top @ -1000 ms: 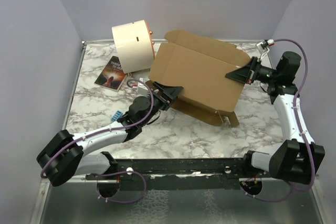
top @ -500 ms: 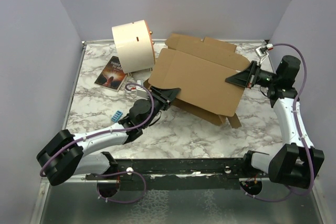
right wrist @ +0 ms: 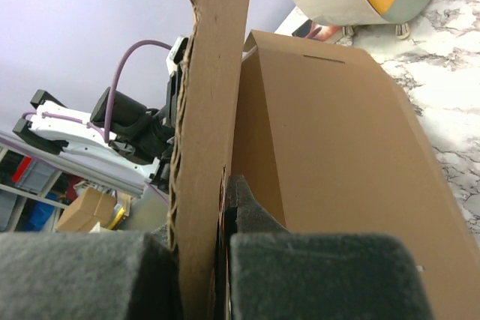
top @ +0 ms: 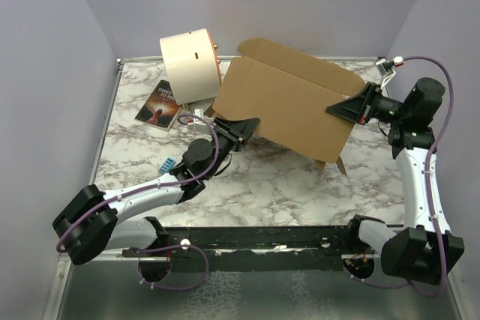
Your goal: Fold the paper box
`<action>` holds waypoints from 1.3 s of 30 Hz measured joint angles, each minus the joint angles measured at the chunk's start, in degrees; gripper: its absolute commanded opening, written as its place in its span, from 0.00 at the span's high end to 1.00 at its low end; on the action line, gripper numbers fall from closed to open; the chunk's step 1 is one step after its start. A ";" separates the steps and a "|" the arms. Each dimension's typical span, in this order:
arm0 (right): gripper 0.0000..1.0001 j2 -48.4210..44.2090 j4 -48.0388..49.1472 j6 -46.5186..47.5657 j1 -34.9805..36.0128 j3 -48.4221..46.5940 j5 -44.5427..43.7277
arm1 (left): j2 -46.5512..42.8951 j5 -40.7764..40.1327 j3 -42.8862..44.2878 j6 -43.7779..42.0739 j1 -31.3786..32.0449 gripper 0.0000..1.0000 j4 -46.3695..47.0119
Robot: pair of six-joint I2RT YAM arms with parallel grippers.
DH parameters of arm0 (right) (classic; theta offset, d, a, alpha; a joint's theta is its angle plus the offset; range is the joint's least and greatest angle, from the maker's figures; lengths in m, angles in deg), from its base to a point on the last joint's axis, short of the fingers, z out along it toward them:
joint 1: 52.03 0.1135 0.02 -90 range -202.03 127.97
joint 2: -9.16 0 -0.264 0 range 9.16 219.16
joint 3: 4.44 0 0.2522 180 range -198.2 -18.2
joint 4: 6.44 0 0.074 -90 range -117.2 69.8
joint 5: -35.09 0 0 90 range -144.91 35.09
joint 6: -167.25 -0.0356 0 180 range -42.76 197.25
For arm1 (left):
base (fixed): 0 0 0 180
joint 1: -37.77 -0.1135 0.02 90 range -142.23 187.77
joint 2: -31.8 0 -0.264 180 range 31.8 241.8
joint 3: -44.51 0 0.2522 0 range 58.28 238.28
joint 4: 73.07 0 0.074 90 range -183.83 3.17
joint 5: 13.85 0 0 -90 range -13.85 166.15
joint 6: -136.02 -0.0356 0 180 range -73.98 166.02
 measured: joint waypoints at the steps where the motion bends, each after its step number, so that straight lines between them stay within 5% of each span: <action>1: 0.99 -0.22 0.02 0.33 -0.04 0.00 -0.15 | 0.00 0.00 0.07 -0.04 0.00 1.00 0.17; 2: 0.99 -0.28 0.04 0.46 -0.09 0.02 -0.26 | 0.02 0.00 0.07 -0.07 0.00 1.00 0.42; 6: 0.99 -0.48 2.60 -1.27 -0.20 1.38 -1.11 | 0.33 -0.15 -0.07 -0.15 -0.02 0.51 1.88; 13: 0.99 -0.61 13.22 -9.90 0.42 4.46 -2.12 | 1.95 1.62 -0.39 0.28 1.16 0.44 4.31; 26: 0.99 -0.59 23.41 -20.17 0.50 9.99 -6.19 | 13.66 2.51 5.33 -3.67 6.12 0.55 12.13; 29: 0.99 -0.59 24.59 -21.35 0.46 10.64 -6.58 | 15.67 1.99 6.54 -4.04 6.62 0.82 12.70; 35: 0.99 -0.59 22.97 -20.81 -0.59 11.85 -9.73 | 16.50 0.92 7.28 -3.72 6.73 0.99 16.96; 39: 0.99 -0.63 19.54 -19.19 -0.61 11.91 -11.50 | 16.41 0.92 7.43 -3.78 6.73 1.00 17.92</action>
